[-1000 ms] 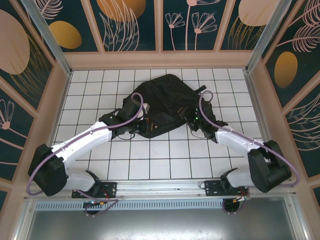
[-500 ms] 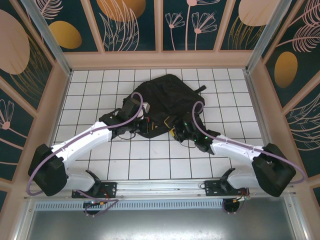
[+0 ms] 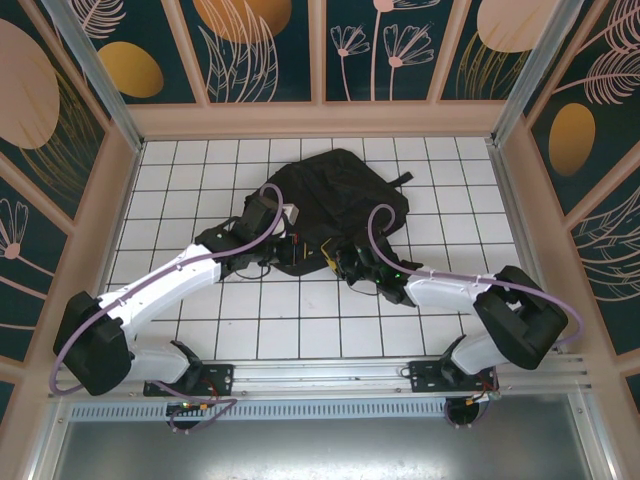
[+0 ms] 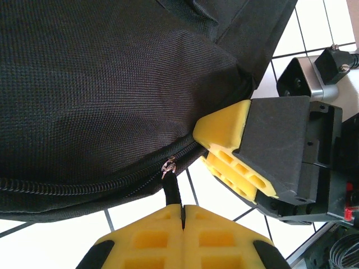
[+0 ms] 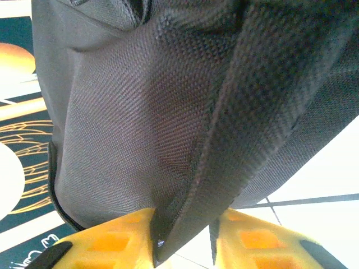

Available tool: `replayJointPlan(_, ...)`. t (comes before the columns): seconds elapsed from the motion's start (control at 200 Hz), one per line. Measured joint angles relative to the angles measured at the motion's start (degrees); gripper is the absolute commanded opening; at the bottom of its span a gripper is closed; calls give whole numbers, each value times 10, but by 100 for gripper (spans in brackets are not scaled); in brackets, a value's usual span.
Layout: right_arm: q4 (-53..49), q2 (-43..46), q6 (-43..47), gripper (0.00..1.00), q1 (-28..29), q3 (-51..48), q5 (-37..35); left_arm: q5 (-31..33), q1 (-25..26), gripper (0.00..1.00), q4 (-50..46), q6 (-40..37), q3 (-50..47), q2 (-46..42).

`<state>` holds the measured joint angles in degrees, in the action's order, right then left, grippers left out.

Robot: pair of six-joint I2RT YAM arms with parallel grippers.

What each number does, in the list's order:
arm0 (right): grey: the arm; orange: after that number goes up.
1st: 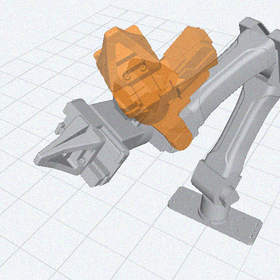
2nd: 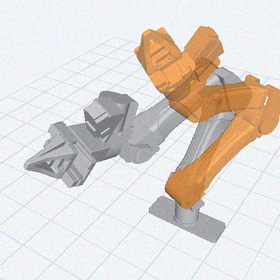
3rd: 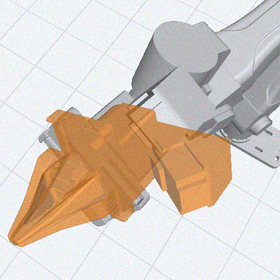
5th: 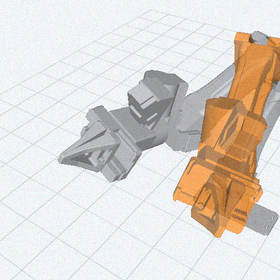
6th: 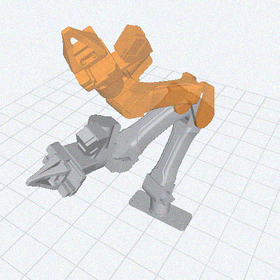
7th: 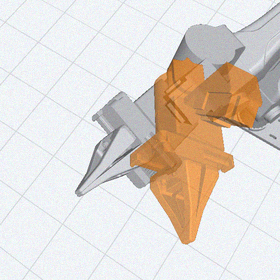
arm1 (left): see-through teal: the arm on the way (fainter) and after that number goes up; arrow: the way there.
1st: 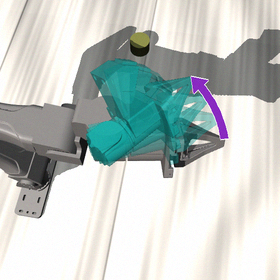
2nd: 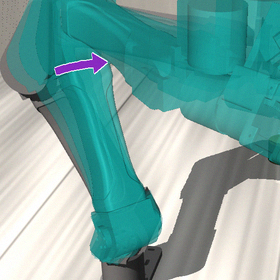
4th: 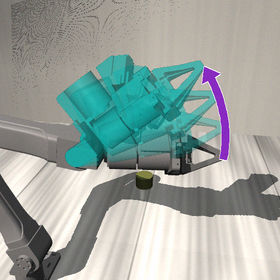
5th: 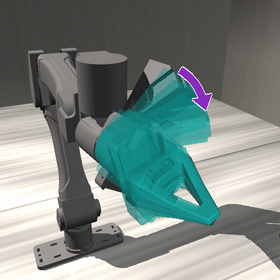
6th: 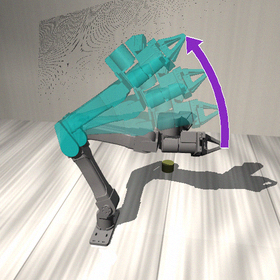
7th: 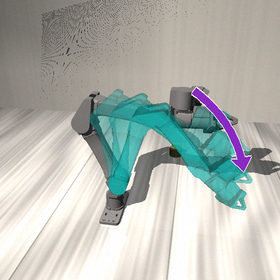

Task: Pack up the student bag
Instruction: Zip the student bag at the center of the table.

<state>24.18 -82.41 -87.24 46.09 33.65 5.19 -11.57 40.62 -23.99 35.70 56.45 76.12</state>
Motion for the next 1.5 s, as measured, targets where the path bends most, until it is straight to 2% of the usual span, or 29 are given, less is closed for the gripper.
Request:
replayJointPlan(0.08,5,-2,-1,12,0,0,0,0,0,0,1,2,-1,-1)
replayJointPlan(0.225,9,-15,7,0,0,1,3,-6,0,0,17,10,-24,-4)
replayJointPlan(0.415,-49,-16,51,0,-5,33,2,1,0,0,17,12,-32,-15)
replayJointPlan(0.555,-116,18,110,0,-17,50,-7,12,0,0,17,12,-33,-31)
replayJointPlan(0.806,-215,64,196,0,-67,56,1,16,0,0,17,12,-35,-32)
replayJointPlan(1.216,-296,97,307,0,-163,67,60,15,3,0,20,12,-35,-32)
replayJointPlan(1.366,-327,92,346,0,-177,95,70,14,3,0,28,12,-35,-32)
replayJointPlan(1.501,-342,91,365,33,-180,107,71,8,3,0,36,13,-35,-32)
